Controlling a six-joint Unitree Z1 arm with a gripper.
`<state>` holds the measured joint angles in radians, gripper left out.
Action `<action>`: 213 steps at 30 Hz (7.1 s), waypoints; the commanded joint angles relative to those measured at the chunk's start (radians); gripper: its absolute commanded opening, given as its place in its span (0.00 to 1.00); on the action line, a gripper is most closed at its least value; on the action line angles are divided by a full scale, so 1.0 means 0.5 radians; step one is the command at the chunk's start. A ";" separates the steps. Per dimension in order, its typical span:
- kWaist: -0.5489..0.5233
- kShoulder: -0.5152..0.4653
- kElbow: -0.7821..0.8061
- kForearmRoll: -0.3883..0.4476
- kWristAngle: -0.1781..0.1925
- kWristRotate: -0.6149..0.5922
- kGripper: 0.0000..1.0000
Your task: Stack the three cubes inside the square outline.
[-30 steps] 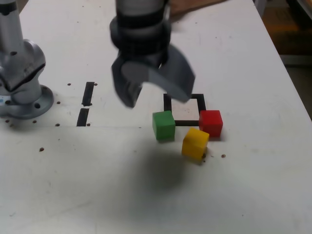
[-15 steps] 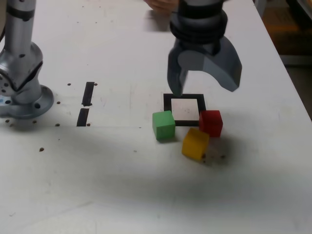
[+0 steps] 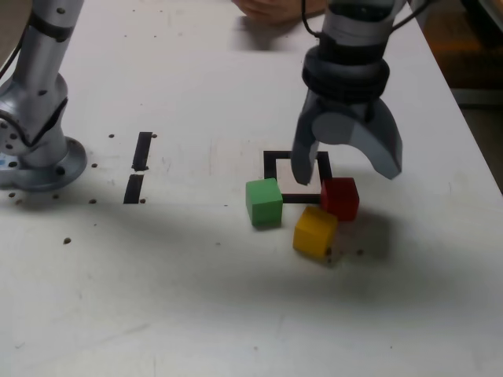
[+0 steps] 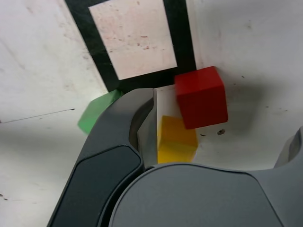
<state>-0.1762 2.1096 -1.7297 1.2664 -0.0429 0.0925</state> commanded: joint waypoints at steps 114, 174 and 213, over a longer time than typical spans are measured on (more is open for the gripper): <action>0.027 -0.219 0.216 -0.202 0.179 -0.053 0.00; 0.260 -0.286 0.783 -0.584 -0.080 -0.059 0.62; 0.233 -0.628 0.826 -0.568 0.077 0.097 0.87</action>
<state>-0.0543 1.8078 -1.3176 0.9795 -0.0056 0.1406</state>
